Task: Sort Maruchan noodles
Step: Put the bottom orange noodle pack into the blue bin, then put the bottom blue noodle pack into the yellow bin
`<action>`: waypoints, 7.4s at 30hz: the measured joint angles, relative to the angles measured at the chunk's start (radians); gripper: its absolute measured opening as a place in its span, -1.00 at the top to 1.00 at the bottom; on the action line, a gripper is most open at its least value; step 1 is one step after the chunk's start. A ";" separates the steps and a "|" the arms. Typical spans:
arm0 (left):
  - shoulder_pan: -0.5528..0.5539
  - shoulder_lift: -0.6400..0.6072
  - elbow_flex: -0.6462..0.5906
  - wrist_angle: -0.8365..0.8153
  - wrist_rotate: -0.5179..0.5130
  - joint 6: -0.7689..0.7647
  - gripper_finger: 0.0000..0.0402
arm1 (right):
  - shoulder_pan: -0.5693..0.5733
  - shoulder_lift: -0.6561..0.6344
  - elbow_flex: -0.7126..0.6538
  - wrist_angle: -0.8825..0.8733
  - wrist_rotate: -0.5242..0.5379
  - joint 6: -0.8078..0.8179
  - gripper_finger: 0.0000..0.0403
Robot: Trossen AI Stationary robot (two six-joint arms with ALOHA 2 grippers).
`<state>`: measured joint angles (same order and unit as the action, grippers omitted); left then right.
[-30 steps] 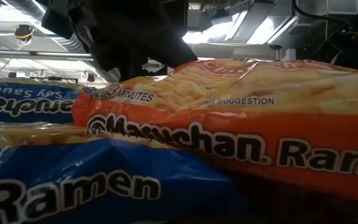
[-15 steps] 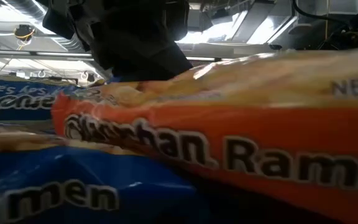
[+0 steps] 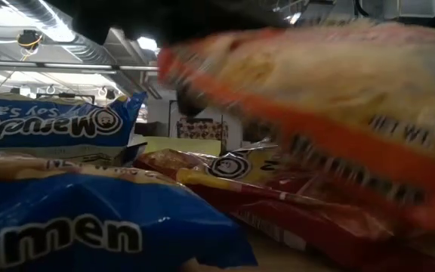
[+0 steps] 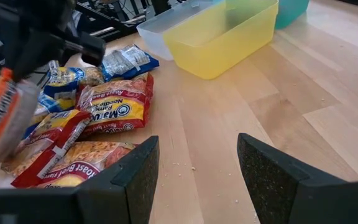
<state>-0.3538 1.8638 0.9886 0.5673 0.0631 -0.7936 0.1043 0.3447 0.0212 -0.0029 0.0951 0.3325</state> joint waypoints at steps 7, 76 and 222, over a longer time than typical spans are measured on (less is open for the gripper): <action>0.014 -0.045 0.000 0.029 -0.060 -0.037 1.00 | 0.000 0.000 0.000 0.000 -0.001 0.001 -0.03; 1.072 -1.047 -0.503 -0.564 -0.082 -0.060 1.00 | 0.000 0.000 0.000 0.000 0.001 0.011 -0.03; -0.478 -0.088 0.193 -0.907 -0.054 -0.562 0.05 | 0.000 0.000 0.000 0.016 0.134 -0.052 -0.03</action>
<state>-0.8314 1.7760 1.1812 -0.3401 0.0095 -1.3556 0.1043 0.3447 0.0216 0.0135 0.2287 0.2810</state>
